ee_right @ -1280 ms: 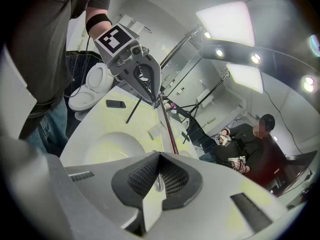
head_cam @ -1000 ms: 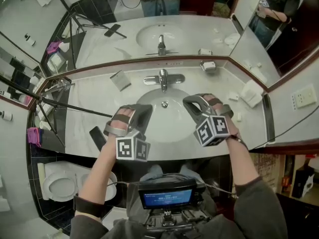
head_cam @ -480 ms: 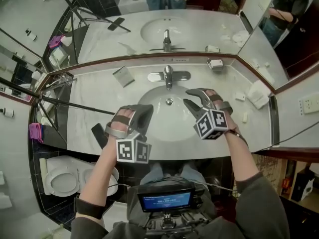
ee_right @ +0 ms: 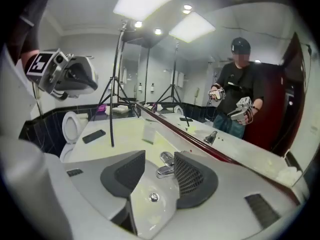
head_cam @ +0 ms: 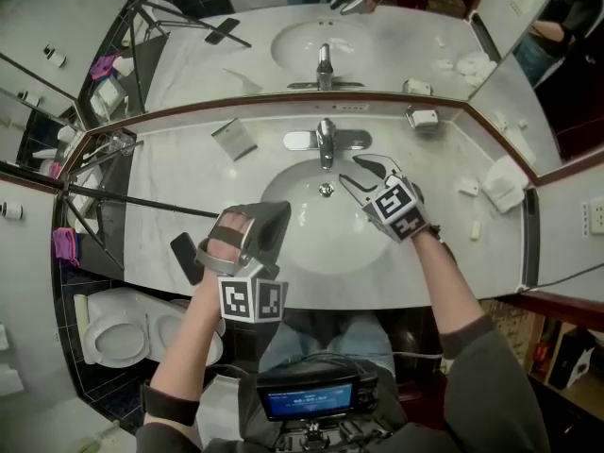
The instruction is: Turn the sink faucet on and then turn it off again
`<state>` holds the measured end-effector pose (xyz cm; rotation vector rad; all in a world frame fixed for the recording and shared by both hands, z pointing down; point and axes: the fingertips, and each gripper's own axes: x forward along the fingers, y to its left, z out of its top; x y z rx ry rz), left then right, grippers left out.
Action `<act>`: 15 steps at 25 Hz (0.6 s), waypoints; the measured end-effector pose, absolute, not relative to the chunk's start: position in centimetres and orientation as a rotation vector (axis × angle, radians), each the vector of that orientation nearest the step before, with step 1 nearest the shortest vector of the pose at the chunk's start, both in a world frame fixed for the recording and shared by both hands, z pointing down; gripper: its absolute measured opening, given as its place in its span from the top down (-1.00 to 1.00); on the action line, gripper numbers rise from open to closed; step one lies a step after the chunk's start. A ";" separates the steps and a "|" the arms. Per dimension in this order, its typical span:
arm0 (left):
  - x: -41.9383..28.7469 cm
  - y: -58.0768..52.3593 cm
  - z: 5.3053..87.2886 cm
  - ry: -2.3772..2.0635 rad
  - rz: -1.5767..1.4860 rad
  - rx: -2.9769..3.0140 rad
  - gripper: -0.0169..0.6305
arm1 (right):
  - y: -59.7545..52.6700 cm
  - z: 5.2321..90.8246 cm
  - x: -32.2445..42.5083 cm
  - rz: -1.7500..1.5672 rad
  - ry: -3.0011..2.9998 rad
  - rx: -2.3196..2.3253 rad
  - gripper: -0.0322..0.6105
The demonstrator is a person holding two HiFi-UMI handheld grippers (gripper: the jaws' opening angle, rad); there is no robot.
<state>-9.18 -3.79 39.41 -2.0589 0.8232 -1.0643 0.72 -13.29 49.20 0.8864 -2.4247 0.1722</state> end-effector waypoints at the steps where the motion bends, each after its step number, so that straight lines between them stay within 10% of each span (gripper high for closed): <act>1: -9.2 -4.0 39.6 0.827 -1.064 -2.059 0.94 | -13.9 49.9 0.7 0.233 -2.437 0.905 0.24; 15: -10.1 -5.9 43.6 0.882 -1.093 -2.057 0.94 | -21.1 58.8 -0.8 1.270 -2.479 1.052 0.27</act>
